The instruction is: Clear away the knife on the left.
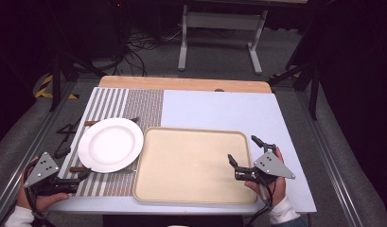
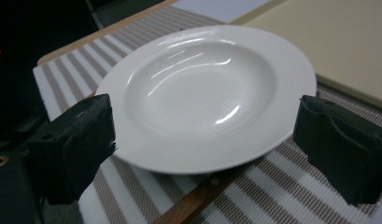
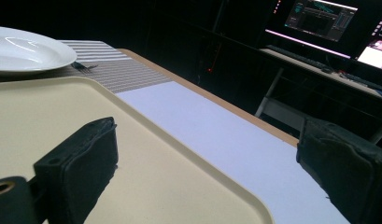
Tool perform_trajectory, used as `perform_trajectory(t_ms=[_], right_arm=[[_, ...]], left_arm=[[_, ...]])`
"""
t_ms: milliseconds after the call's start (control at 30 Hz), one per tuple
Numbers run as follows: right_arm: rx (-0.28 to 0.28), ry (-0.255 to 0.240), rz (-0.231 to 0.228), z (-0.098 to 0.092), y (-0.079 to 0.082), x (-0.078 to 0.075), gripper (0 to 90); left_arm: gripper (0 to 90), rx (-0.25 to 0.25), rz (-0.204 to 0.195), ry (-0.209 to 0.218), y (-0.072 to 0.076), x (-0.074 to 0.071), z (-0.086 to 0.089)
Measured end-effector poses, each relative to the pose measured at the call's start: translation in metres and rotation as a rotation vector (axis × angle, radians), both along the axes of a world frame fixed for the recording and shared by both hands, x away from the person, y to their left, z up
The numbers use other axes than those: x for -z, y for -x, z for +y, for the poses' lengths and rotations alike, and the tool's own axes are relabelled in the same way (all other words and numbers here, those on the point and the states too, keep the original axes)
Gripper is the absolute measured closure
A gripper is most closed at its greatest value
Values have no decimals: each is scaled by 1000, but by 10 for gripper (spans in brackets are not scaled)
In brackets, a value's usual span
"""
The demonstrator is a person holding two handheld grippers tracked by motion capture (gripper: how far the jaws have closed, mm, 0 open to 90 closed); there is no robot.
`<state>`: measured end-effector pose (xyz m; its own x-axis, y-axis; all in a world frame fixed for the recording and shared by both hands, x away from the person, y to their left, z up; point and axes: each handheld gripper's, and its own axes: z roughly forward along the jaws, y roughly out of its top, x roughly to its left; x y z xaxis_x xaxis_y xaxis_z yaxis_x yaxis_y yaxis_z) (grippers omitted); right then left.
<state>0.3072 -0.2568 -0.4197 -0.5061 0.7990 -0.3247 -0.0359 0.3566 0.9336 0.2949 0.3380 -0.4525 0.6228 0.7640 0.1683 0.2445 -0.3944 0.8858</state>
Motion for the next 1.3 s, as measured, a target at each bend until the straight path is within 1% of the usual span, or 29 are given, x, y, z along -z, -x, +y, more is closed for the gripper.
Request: perform_trajectory(t_ms=[33,67,133,200,233,267,300,367,400,467,533,567,600,633,667,700,733,767,800,833,867,900,933,967,1067,1100,1167,1200,1300], right_arm=[[-3,3,3,1,-2,0,64],[-3,3,3,1,-2,0,64],[-7,1,6,2,-4,0,64],[-12,3,7,3,-5,0,64],[-11,3,10,4,-5,0,65],[-11,3,10,4,-5,0,65],[-13,1,13,4,-6,1,65],[-14,1,15,4,-6,1,65],[-11,2,17,4,-6,2,67],[-12,-1,24,3,-6,2,69],[-10,0,30,2,-7,3,71],[-9,1,34,2,-7,3,76],[-9,1,34,2,-7,3,76],[-6,0,39,2,-7,4,77],[-6,0,39,2,-7,4,77],[-9,-3,45,1,-7,4,78],[-9,-3,45,1,-7,4,78],[-7,4,48,1,-8,4,78],[-7,4,48,1,-8,4,78],[-8,3,51,1,-8,5,78],[-11,3,53,1,-8,5,78],[-11,5,55,1,-8,5,78],[-9,7,55,1,-8,5,78],[-11,7,56,1,-8,5,78],[-5,3,61,-1,-9,6,80],[-6,3,61,-1,-9,6,80],[-8,7,64,0,-9,6,80],[-8,7,64,0,-9,6,80],[-14,13,68,1,-9,7,81]], left_arm=[[65,-10,31,2,-1,4,6],[65,-10,31,2,-1,4,6],[65,-19,84,-20,-6,12,11],[78,-9,138,-44,-12,18,12],[82,-4,190,-67,-19,24,11],[88,-4,190,-67,-19,24,11],[92,2,215,-89,-22,27,10],[96,15,263,-102,-29,32,8],[124,19,275,-114,-30,32,7],[145,20,289,-120,-33,31,6],[192,37,299,-126,-33,32,6],[257,49,302,-125,-32,31,6],[257,57,304,-124,-32,31,6],[362,100,312,-121,-30,30,7],[375,100,312,-121,-30,30,7],[414,136,323,-126,-25,29,7],[450,136,323,-126,-25,29,7],[462,155,326,-146,-22,27,7],[462,165,336,-148,-20,27,7],[470,189,350,-157,-17,26,7],[503,207,352,-172,-15,24,7],[517,212,351,-183,-13,24,7],[493,210,352,-177,-12,24,6],[475,231,348,-183,-12,24,4],[507,255,330,-186,-13,25,-3],[518,278,327,-190,-15,25,-8],[558,297,327,-197,-17,25,-14],[558,310,329,-198,-18,24,-16],[620,349,333,-186,-20,26,-23]])
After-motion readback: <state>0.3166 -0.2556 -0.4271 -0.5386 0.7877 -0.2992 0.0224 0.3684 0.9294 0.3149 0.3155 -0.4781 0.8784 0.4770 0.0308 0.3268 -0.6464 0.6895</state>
